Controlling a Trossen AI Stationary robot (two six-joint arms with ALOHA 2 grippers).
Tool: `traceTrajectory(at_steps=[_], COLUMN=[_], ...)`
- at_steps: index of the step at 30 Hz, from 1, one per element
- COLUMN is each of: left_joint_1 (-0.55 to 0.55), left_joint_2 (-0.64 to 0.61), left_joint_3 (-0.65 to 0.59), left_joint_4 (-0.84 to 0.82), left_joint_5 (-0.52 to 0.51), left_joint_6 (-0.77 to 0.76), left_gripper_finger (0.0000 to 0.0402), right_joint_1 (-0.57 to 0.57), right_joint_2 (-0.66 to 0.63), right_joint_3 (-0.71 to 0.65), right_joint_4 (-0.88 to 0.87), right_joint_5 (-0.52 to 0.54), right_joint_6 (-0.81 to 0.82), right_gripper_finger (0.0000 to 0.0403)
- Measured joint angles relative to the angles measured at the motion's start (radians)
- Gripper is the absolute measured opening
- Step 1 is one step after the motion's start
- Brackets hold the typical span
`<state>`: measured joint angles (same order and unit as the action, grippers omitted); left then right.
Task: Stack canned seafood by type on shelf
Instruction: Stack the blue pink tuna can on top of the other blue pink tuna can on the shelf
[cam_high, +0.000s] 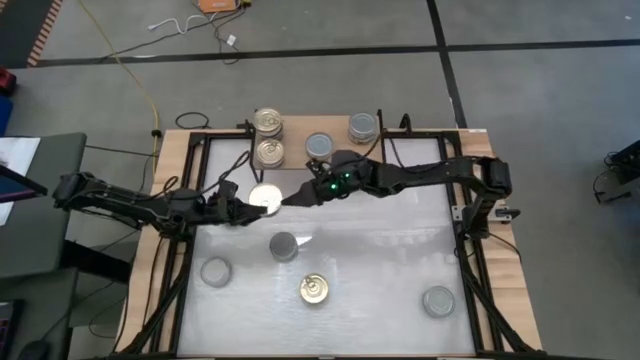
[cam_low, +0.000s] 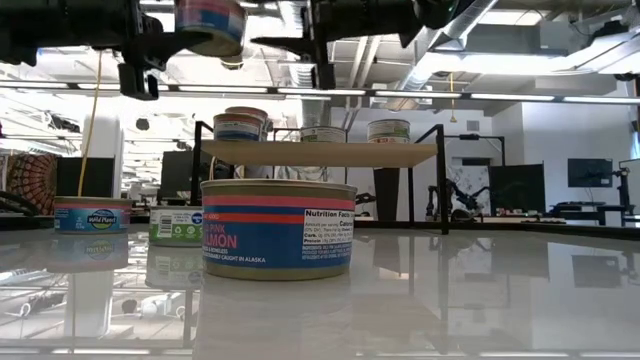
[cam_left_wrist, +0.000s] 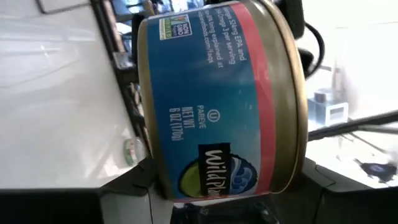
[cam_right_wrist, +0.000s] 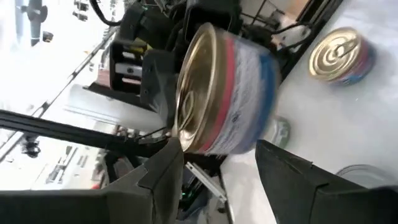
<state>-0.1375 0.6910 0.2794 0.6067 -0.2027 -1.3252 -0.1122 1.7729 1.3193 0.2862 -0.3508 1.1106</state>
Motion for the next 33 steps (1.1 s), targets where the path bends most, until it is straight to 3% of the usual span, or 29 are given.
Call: traceTrajectory(at_steps=[6, 12, 19, 29, 33], left_joint_1=[-0.001, -0.002, -0.002, -0.002, -0.002], left_joint_2=[0.0, 0.001, 0.002, 0.002, 0.002], left_joint_3=[0.0, 0.0, 0.0, 0.0, 0.0], left_joint_4=[0.021, 0.027, 0.046, 0.059, 0.059], left_joint_5=[0.014, -0.001, -0.004, -0.004, -0.004], left_joint_6=[-0.01, -0.015, -0.015, 0.004, 0.008], left_gripper_finger=[0.0202, 0.0202, 0.0202, 0.0202, 0.0202], right_joint_1=[-0.02, -0.001, 0.01, 0.015, 0.014], right_joint_2=[-0.056, -0.02, 0.014, 0.016, 0.016], right_joint_3=[0.0, 0.0, 0.0, 0.0, 0.0], right_joint_4=[-0.108, -0.088, -0.08, -0.069, -0.077], right_joint_5=[0.074, 0.124, 0.133, 0.136, 0.117], right_joint_6=[-0.062, -0.051, 0.069, 0.036, 0.04], right_gripper_finger=[0.0224, 0.0224, 0.0224, 0.0227, 0.0253])
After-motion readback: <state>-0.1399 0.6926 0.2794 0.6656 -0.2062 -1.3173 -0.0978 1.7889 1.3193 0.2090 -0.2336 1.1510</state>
